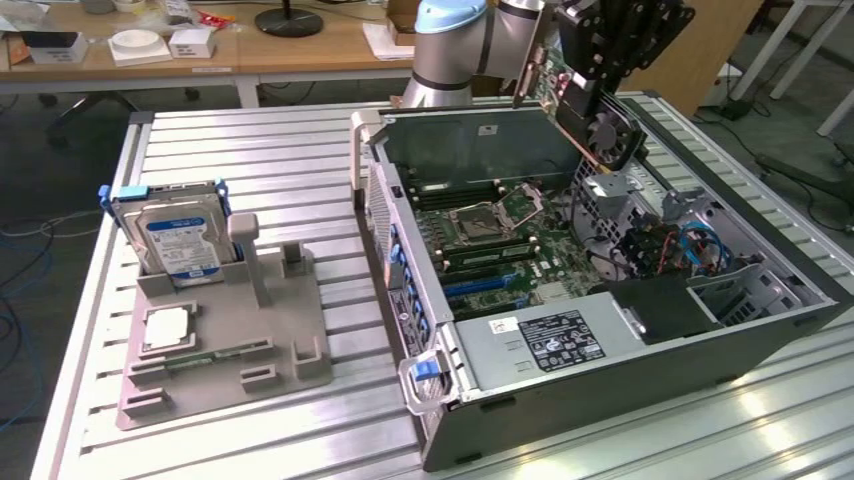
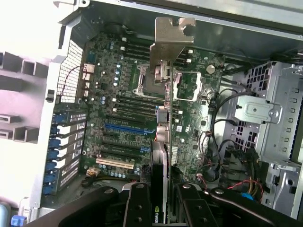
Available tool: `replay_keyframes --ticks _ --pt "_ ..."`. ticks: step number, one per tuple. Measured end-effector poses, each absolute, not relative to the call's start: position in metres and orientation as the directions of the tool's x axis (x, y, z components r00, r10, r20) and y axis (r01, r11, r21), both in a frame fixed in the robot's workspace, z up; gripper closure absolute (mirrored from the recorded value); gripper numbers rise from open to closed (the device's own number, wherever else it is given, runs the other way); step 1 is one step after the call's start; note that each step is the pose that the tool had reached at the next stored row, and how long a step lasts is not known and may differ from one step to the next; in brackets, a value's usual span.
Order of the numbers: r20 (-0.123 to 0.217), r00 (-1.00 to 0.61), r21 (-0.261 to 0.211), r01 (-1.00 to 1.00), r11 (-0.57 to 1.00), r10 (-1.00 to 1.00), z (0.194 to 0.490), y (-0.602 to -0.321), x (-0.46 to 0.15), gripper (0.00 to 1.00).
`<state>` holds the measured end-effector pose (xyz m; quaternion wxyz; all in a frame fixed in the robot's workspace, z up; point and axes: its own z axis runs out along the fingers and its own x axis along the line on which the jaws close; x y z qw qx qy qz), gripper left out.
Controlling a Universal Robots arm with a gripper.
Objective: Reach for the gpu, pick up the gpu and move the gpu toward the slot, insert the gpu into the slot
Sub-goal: 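Insert the gpu into the slot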
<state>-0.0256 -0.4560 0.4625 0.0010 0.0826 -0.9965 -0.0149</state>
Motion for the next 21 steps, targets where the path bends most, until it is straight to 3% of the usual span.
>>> replay_keyframes --ticks 21 --pt "0.000 -0.943 0.030 -0.332 0.943 -0.332 0.4626 -0.4563 -0.0256 0.74"
